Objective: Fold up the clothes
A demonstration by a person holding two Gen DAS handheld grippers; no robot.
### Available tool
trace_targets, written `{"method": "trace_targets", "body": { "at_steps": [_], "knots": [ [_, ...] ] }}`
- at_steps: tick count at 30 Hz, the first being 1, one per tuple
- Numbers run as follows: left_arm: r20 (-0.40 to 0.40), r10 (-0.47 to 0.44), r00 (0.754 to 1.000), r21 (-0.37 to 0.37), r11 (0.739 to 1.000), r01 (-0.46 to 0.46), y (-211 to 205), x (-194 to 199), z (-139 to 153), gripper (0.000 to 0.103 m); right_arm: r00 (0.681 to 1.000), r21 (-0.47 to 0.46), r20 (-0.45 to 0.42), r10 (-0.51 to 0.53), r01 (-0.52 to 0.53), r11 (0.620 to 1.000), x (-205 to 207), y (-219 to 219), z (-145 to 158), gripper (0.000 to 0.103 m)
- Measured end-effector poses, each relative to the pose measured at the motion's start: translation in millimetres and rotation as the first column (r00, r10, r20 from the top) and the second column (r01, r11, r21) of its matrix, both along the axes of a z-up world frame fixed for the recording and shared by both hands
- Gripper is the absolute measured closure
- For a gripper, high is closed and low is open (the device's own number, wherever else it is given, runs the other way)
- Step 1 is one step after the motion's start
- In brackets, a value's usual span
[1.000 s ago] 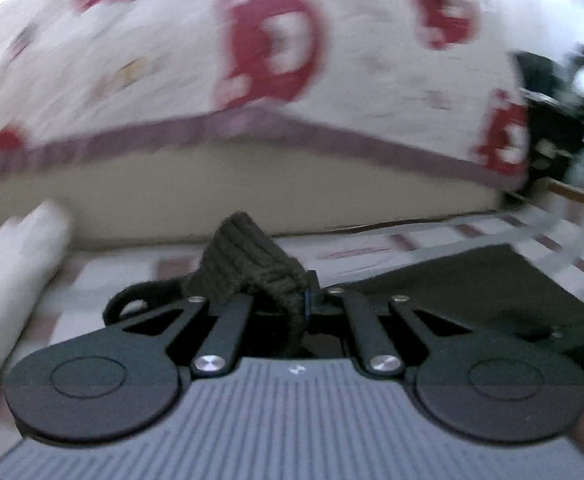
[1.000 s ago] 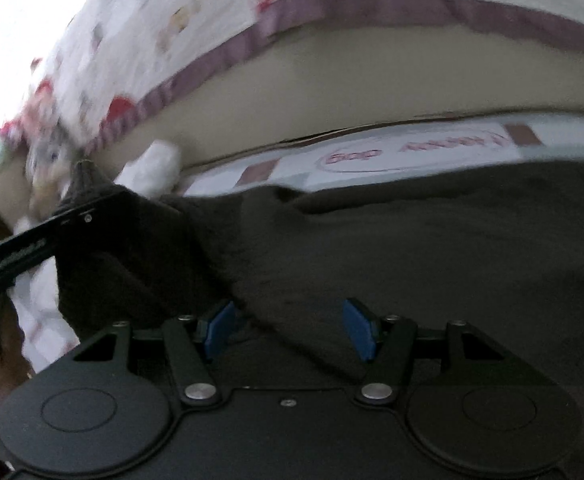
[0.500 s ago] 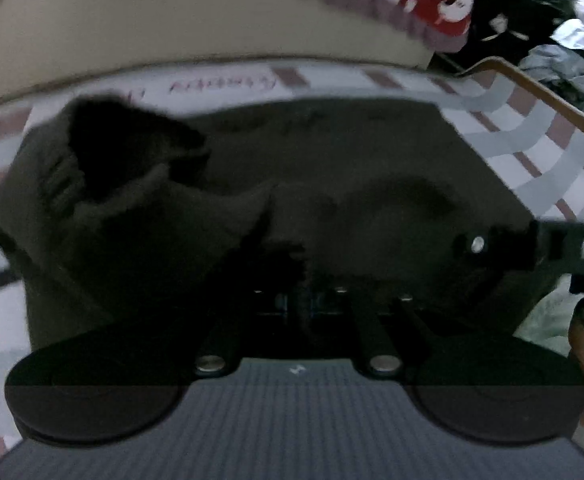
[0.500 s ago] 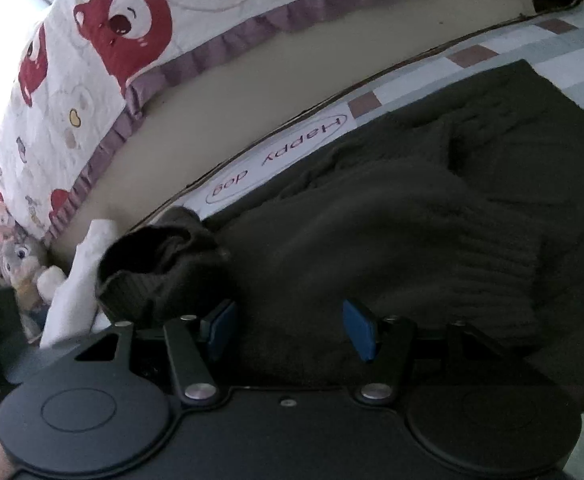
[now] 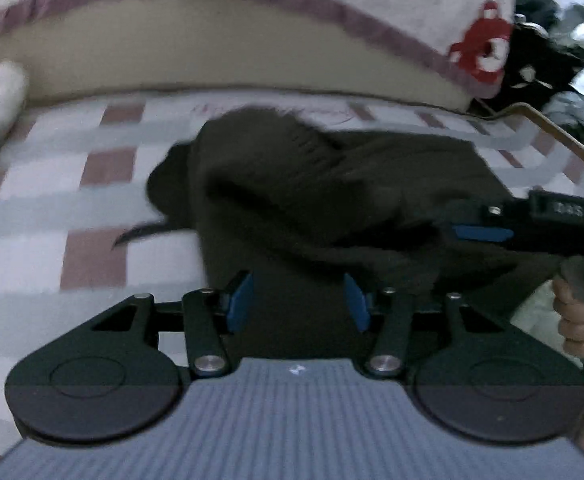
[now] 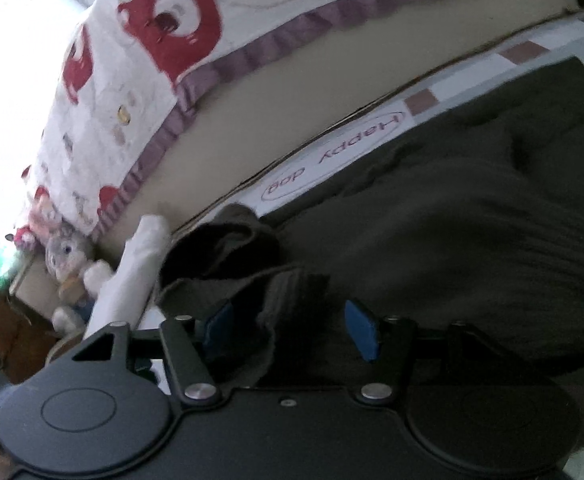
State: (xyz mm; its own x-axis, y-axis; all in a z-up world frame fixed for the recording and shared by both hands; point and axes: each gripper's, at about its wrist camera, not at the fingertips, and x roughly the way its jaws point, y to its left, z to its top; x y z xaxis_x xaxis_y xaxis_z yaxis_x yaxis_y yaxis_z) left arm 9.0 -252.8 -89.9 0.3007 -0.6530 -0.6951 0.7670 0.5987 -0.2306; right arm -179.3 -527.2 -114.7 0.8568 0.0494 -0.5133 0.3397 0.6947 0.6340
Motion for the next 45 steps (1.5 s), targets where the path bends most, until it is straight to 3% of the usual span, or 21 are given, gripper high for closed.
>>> {"method": "trace_targets", "body": {
  "at_steps": [3, 6, 7, 8, 12, 14, 17, 20, 23, 25, 27, 29, 31, 33, 35, 40, 41, 42, 43, 44, 45],
  "knots": [
    [-0.037, -0.003, 0.999, -0.012, 1.000, 0.003, -2.2, 3.8, -18.6, 0.057, 0.999, 0.007, -0.036, -0.014, 0.015, 1.000, 7.4, 5.2, -9.7, 0.030],
    [0.007, -0.040, 0.999, 0.024, 0.999, 0.039, -11.8, -7.0, -31.3, 0.064, 0.999, 0.010, 0.031, -0.037, 0.037, 0.999, 14.1, 9.3, -18.3, 0.035],
    [-0.010, -0.034, 0.999, 0.013, 0.999, 0.034, -11.6, -7.2, -31.6, 0.070, 0.998, -0.034, 0.063, -0.018, 0.020, 0.999, 20.6, 13.1, -18.3, 0.050],
    [-0.027, -0.028, 0.999, 0.003, 1.000, 0.028, -11.4, -7.5, -31.8, 0.072, 0.998, -0.099, 0.065, 0.024, -0.018, 0.995, 29.8, 18.7, -14.1, 0.091],
    [-0.132, -0.002, 0.991, -0.043, 0.999, -0.004, -5.7, -1.6, -34.2, 0.076, 0.992, -0.258, 0.117, 0.044, -0.013, 0.966, 24.5, 34.7, 22.0, 0.093],
    [-0.142, -0.007, 0.990, -0.034, 0.999, 0.002, -4.8, -0.6, -38.5, 0.076, 0.999, -0.266, 0.054, 0.005, 0.009, 0.964, 15.4, 30.5, 21.9, 0.093],
    [-0.145, -0.024, 0.989, -0.023, 1.000, 0.021, -9.9, -2.9, -43.4, 0.076, 0.984, -0.257, -0.152, -0.089, 0.048, 0.965, 9.6, 15.9, -14.9, 0.094],
    [-0.217, 0.006, 0.976, -0.055, 0.998, -0.018, -10.1, 3.7, -48.7, 0.076, 0.980, -0.147, -0.144, -0.137, 0.116, 0.982, 5.6, 4.0, -32.3, 0.094],
    [-0.238, 0.008, 0.971, -0.050, 0.999, -0.021, -9.9, 8.6, -50.2, 0.076, 0.979, -0.193, -0.164, -0.120, 0.088, 0.977, 10.8, 6.9, -28.7, 0.095],
    [-0.182, -0.019, 0.983, -0.016, 1.000, 0.016, -14.0, 2.0, -48.1, 0.076, 0.974, -0.231, -0.184, -0.135, 0.091, 0.969, 10.7, 10.4, -22.9, 0.093],
    [-0.155, -0.028, 0.987, 0.004, 1.000, 0.029, -17.1, -2.7, -45.8, 0.076, 0.969, -0.311, -0.189, -0.162, 0.097, 0.945, 6.5, 15.3, -9.7, 0.072],
    [-0.163, -0.031, 0.986, 0.005, 0.999, 0.032, -17.1, -1.2, -44.9, 0.076, 0.963, -0.389, -0.192, -0.189, 0.102, 0.916, 2.3, 20.1, 3.5, 0.070],
    [-0.190, -0.029, 0.981, -0.009, 1.000, 0.028, -14.6, 3.9, -46.1, 0.076, 0.982, -0.393, -0.147, -0.118, 0.051, 0.918, 4.5, 23.3, 15.8, 0.062],
    [-0.225, -0.021, 0.974, -0.026, 1.000, 0.016, -11.9, 9.5, -47.6, 0.076, 0.996, -0.376, -0.083, -0.012, -0.020, 0.926, 9.0, 25.9, 27.9, 0.035],
    [-0.257, -0.014, 0.966, -0.040, 0.999, 0.003, -9.6, 14.5, -48.7, 0.076, 0.995, -0.372, -0.038, 0.093, -0.100, 0.923, 16.9, 29.6, 37.0, 0.033],
    [-0.233, -0.031, 0.972, -0.055, 0.998, 0.018, -7.9, 18.3, -39.0, 0.076, 0.961, -0.517, -0.169, 0.217, -0.274, 0.811, 76.3, 45.4, 15.9, 0.027],
    [-0.220, -0.035, 0.975, -0.063, 0.998, 0.022, -7.5, 18.7, -35.9, 0.076, 0.952, -0.497, -0.169, 0.256, -0.306, 0.812, 87.0, 41.6, 8.5, 0.033],
    [-0.202, -0.035, 0.979, -0.072, 0.997, 0.021, -6.9, 19.3, -32.6, 0.076, 0.939, -0.410, -0.121, 0.322, -0.343, 0.845, 95.4, 30.0, 0.8, 0.077],
    [-0.184, -0.034, 0.982, -0.081, 0.997, 0.019, -6.4, 20.0, -29.4, 0.076, 0.933, -0.297, -0.054, 0.355, -0.355, 0.887, 101.7, 14.9, -4.4, 0.090],
    [-0.163, -0.025, 0.986, -0.087, 0.996, 0.011, -6.3, 20.8, -26.6, 0.076, 0.937, -0.199, 0.000, 0.350, -0.343, 0.918, 106.1, 1.0, -7.7, 0.090],
    [-0.145, -0.018, 0.989, -0.095, 0.995, 0.004, -6.2, 21.8, -24.1, 0.076, 0.944, -0.167, 0.037, 0.328, -0.318, 0.933, 108.6, -9.2, -5.3, 0.090]
  ]
}}
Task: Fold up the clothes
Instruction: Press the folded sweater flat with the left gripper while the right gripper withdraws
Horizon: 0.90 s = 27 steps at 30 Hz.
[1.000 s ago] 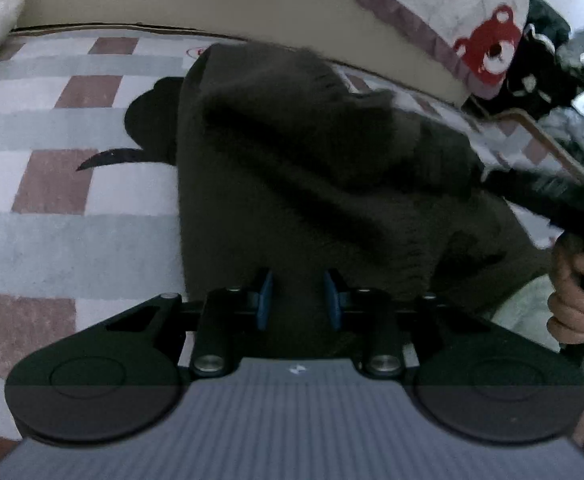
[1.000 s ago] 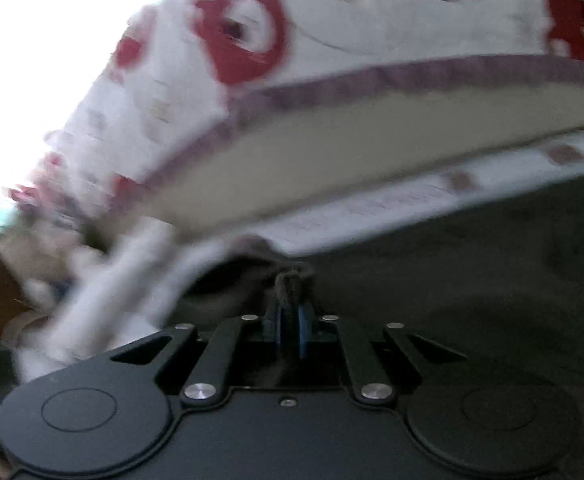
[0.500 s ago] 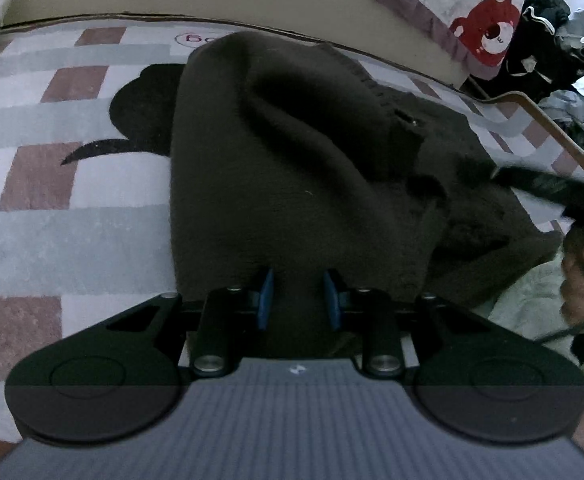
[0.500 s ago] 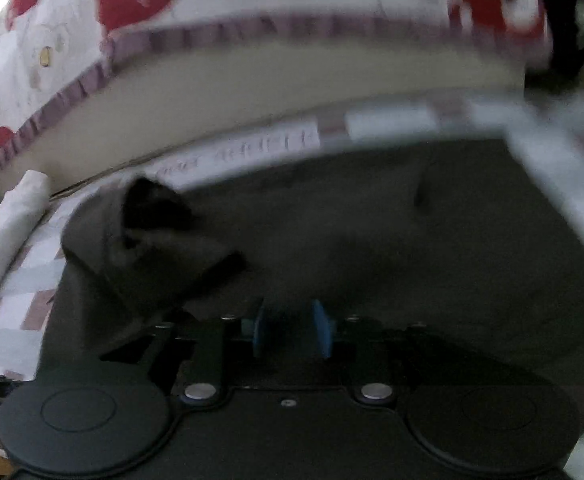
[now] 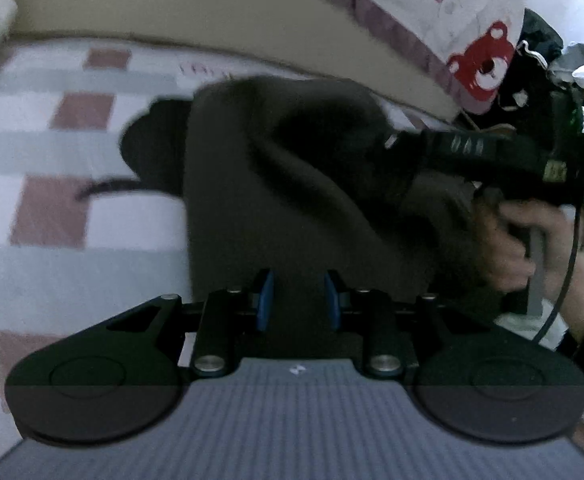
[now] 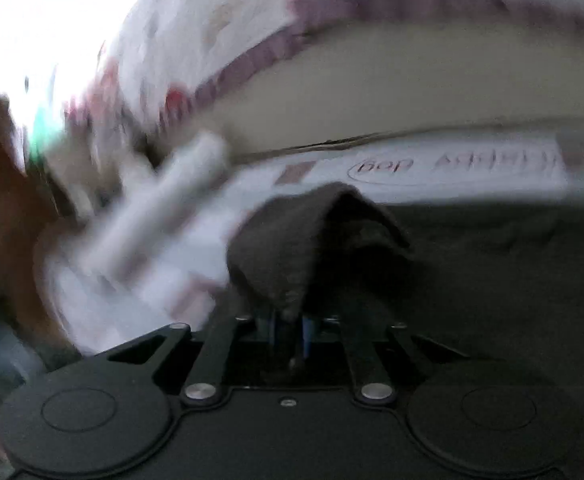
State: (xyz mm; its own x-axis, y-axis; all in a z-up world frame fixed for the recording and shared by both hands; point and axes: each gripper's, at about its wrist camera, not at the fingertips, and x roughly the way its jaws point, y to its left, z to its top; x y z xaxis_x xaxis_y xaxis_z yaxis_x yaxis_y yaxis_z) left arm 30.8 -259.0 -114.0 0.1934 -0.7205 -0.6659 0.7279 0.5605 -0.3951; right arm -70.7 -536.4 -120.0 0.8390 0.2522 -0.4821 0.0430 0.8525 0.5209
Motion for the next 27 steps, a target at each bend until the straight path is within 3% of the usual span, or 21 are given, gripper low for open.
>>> {"method": "trace_targets", "body": {
  "at_steps": [3, 6, 7, 9, 12, 17, 19, 21, 24, 25, 26, 27],
  "knots": [
    [-0.014, -0.033, 0.999, -0.022, 0.999, 0.033, -2.5, 3.3, 0.5, 0.076, 0.995, -0.029, 0.015, -0.099, 0.100, 0.995, 2.1, -24.6, 23.3, 0.090],
    [-0.026, -0.067, 0.997, 0.096, 0.993, 0.069, -17.7, -1.7, -13.9, 0.076, 0.973, -0.027, -0.111, -0.201, 0.199, 0.980, 9.8, -52.7, 25.0, 0.087],
    [-0.015, -0.074, 0.997, 0.104, 0.992, 0.075, -18.9, -5.2, -13.9, 0.076, 0.952, -0.068, -0.186, -0.244, 0.236, 0.969, 14.4, -60.4, 16.3, 0.081],
    [0.007, -0.088, 0.996, 0.120, 0.989, 0.087, -21.4, -12.3, -14.0, 0.076, 0.911, -0.144, -0.279, -0.303, 0.273, 0.951, 18.1, -70.3, -3.2, 0.051],
    [0.011, -0.118, 0.993, 0.105, 0.988, 0.116, -18.0, -15.6, -9.2, 0.076, 0.908, -0.109, -0.273, -0.319, 0.300, 0.948, 3.2, -76.9, -16.3, 0.041],
    [0.039, -0.184, 0.982, 0.056, 0.982, 0.181, -13.1, -21.3, -2.1, 0.075, 0.889, 0.060, -0.225, -0.399, 0.421, 0.905, -47.3, -78.2, -10.3, 0.040],
    [0.062, -0.186, 0.981, 0.036, 0.982, 0.184, -16.3, -25.0, 0.2, 0.074, 0.904, 0.197, -0.244, -0.352, 0.402, 0.894, -66.8, -78.7, -10.2, 0.040],
    [0.022, -0.178, 0.984, 0.025, 0.984, 0.177, -21.0, -25.0, -2.6, 0.074, 0.924, 0.276, -0.249, -0.290, 0.355, 0.893, -85.6, -63.6, -9.8, 0.040],
    [-0.106, -0.166, 0.980, 0.059, 0.983, 0.173, -32.1, -24.8, -16.8, 0.080, 0.930, 0.249, -0.278, -0.241, 0.312, 0.917, -101.5, -31.5, -14.4, 0.039],
    [-0.100, -0.181, 0.978, 0.062, 0.980, 0.187, -33.8, -28.4, -16.6, 0.087, 0.930, 0.232, -0.290, -0.227, 0.299, 0.926, -106.0, -20.4, -16.3, 0.039],
    [-0.096, -0.193, 0.976, 0.065, 0.978, 0.200, -35.2, -31.7, -16.4, 0.089, 0.929, 0.206, -0.299, -0.217, 0.285, 0.936, -106.9, -10.4, -18.6, 0.039],
    [-0.102, -0.193, 0.976, 0.068, 0.977, 0.201, -35.1, -32.5, -16.3, 0.089, 0.929, 0.170, -0.304, -0.210, 0.270, 0.948, -104.1, -1.5, -21.2, 0.048]
  ]
}}
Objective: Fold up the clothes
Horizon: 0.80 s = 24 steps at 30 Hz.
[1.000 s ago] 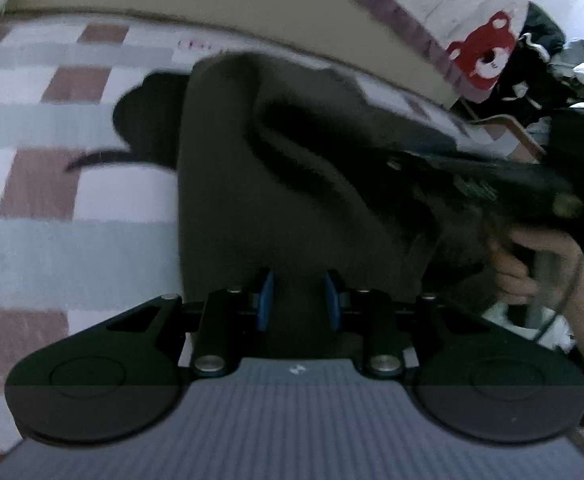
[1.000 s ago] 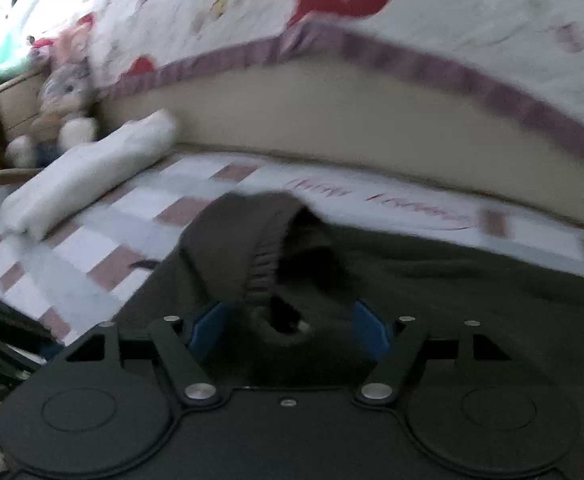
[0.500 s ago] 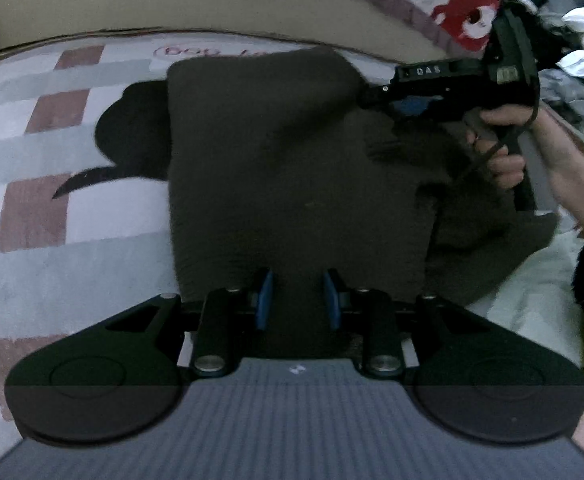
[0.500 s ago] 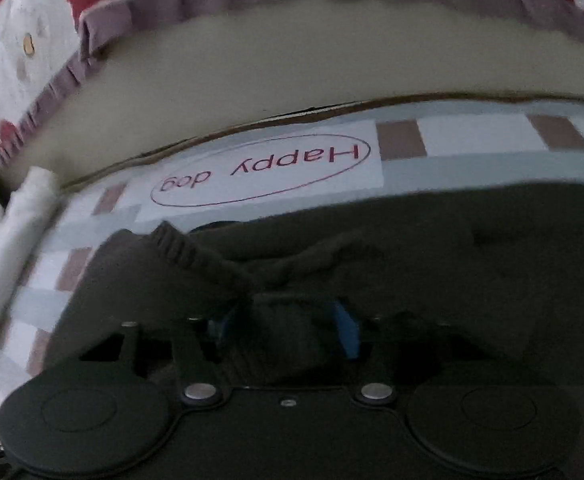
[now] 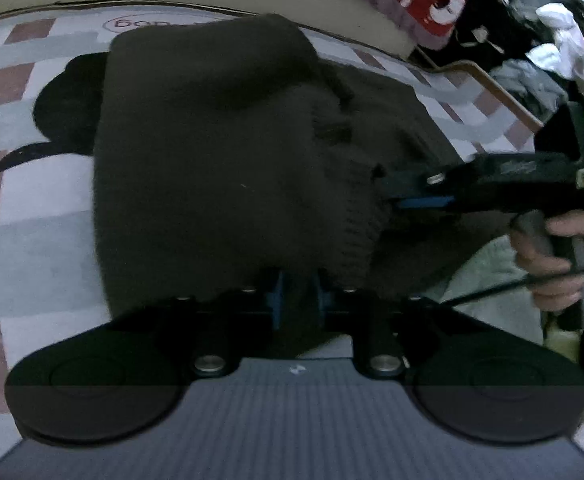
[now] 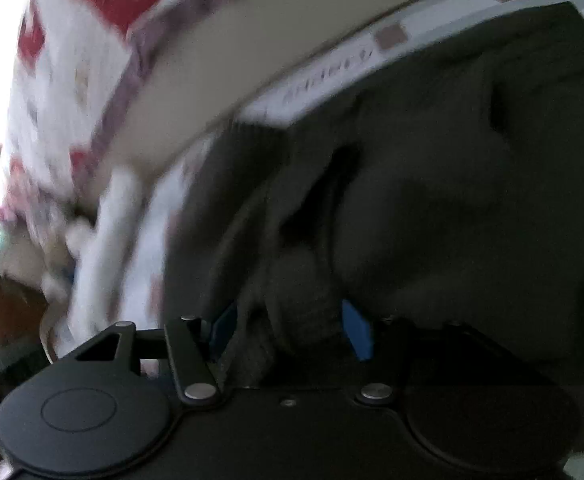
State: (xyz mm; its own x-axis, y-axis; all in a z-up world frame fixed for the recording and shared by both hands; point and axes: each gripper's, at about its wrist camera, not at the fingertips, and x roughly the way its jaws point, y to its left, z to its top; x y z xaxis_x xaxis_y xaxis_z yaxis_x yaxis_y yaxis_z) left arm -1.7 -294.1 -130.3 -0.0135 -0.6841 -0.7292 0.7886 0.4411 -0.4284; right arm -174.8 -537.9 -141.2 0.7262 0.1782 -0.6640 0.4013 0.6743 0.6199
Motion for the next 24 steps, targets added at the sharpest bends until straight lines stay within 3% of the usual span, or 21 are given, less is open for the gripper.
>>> {"method": "trace_targets", "body": {
  "at_steps": [1, 2, 3, 5, 7, 8, 13, 17, 21, 24],
  "knots": [
    [-0.006, 0.000, 1.000, 0.002, 1.000, 0.000, 0.3, -0.5, 0.2, 0.089, 1.000, -0.043, -0.007, 0.017, -0.017, 0.999, 3.8, 7.9, -1.4, 0.056],
    [-0.019, 0.007, 1.000, -0.001, 1.000, -0.007, 1.6, 1.2, 0.9, 0.089, 1.000, -0.090, 0.001, 0.028, -0.027, 0.996, 6.8, 13.9, 1.7, 0.074],
    [-0.031, 0.019, 0.999, -0.003, 1.000, -0.019, 2.6, 3.5, 2.7, 0.090, 0.999, -0.131, 0.021, 0.035, -0.032, 0.991, 7.9, 19.0, 8.0, 0.084],
    [-0.049, 0.031, 0.998, -0.013, 0.999, -0.032, 6.0, 7.0, 8.4, 0.090, 0.995, -0.218, 0.093, 0.029, -0.009, 0.976, 0.8, 30.1, 29.4, 0.091],
    [-0.050, 0.021, 0.999, -0.018, 1.000, -0.022, 9.3, 8.4, 15.8, 0.090, 0.998, -0.350, 0.054, -0.008, 0.026, 0.936, -9.6, 42.2, 43.5, 0.092],
    [-0.044, 0.012, 0.999, -0.009, 1.000, -0.012, 9.6, 8.6, 18.1, 0.090, 0.999, -0.373, 0.024, -0.029, 0.036, 0.927, -12.6, 43.8, 41.8, 0.092],
    [0.015, -0.032, 0.999, 0.075, 0.997, 0.031, 8.1, 4.0, 20.0, 0.090, 0.990, -0.260, -0.101, -0.104, 0.074, 0.963, -17.2, 28.6, 2.9, 0.092],
    [0.077, -0.027, 0.997, 0.018, 1.000, 0.025, -1.1, 11.3, 44.0, 0.086, 0.992, -0.291, -0.096, -0.082, 0.050, 0.955, -15.3, 29.0, 12.6, 0.092],
    [0.172, -0.054, 0.984, -0.020, 0.998, 0.059, -47.7, 33.9, 62.7, 0.086, 0.990, -0.230, -0.110, -0.091, 0.063, 0.971, -12.9, 19.5, 3.4, 0.092],
    [0.206, -0.070, 0.976, 0.006, 0.998, 0.070, -97.7, 52.4, 58.5, 0.086, 0.991, -0.226, -0.108, -0.083, 0.057, 0.973, -16.8, 20.9, 2.4, 0.092]
  ]
}}
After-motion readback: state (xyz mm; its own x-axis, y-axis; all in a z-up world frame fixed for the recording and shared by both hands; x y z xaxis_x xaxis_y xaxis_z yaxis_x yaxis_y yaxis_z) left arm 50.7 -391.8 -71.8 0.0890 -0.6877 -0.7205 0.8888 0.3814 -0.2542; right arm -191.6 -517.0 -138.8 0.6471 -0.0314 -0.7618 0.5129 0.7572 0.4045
